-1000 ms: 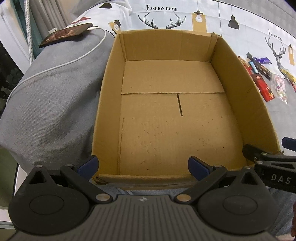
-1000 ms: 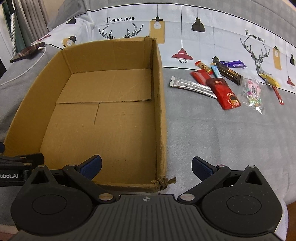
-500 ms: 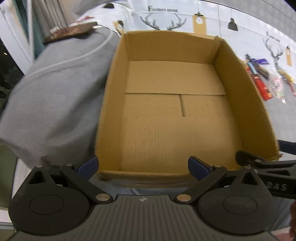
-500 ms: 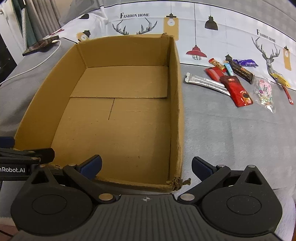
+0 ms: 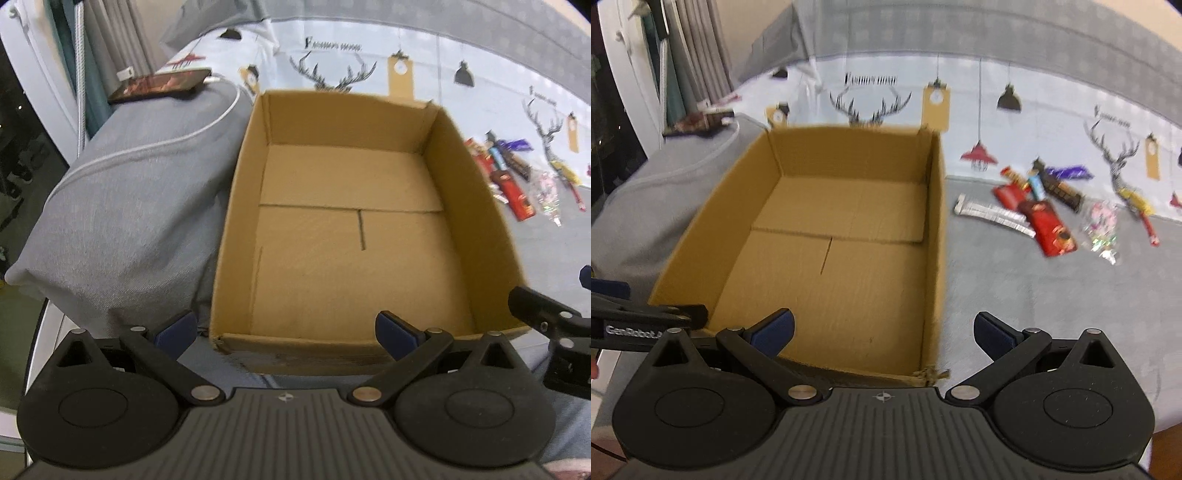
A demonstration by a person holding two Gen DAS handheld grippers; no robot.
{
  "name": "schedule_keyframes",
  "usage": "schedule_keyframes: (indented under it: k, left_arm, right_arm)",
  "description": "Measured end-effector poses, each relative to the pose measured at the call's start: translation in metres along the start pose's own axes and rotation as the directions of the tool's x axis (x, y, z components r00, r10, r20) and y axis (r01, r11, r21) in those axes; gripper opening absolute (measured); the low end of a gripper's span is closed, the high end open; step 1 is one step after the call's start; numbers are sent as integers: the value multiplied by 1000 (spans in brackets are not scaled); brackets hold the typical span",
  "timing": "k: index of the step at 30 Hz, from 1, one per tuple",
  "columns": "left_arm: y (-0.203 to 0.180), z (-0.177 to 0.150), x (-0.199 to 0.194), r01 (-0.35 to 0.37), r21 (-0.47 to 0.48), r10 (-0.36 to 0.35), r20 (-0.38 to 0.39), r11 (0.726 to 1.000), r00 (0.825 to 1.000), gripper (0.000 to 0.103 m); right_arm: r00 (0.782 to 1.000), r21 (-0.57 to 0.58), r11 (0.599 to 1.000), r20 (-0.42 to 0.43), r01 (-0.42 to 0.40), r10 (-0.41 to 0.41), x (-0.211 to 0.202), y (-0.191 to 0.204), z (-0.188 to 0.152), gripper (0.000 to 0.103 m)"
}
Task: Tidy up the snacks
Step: 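Move both tools from the box toward the snack pile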
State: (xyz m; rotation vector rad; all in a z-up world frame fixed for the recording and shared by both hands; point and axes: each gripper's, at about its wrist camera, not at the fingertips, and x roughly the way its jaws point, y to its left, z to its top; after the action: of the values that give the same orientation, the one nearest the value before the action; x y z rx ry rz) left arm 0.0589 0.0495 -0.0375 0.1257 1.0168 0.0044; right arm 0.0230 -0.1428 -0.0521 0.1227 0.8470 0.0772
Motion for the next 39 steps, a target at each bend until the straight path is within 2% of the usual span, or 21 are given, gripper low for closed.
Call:
schedule_keyframes:
  k: [5, 9, 16, 28, 35, 39]
  left_arm:
    - [-11, -3, -23, 12, 4, -13, 38, 1000, 999, 103]
    - [-14, -7, -38, 14, 6, -14, 60, 1000, 998, 103]
    - [-12, -18, -57, 6, 7, -7, 89, 1000, 996, 103]
    - [-14, -20, -64, 0, 26, -3, 92, 1000, 996, 103]
    - [-34, -9, -65, 5, 66, -11, 96, 998, 995, 103]
    - [-59, 4, -68, 24, 103, -35, 108, 994, 994, 103]
  right_arm:
    - [994, -13, 1000, 105, 14, -12, -38, -1, -1, 103]
    - [988, -31, 999, 155, 26, -21, -58, 1, -5, 103]
    - [985, -17, 1000, 170, 2, 1, -74, 1, -15, 103]
    - [985, 9, 1000, 172, -28, 26, -81, -1, -23, 103]
    - [983, 65, 997, 185, -35, 23, -81, -23, -22, 103]
    - [979, 103, 995, 203, -20, -1, -81, -46, -19, 103]
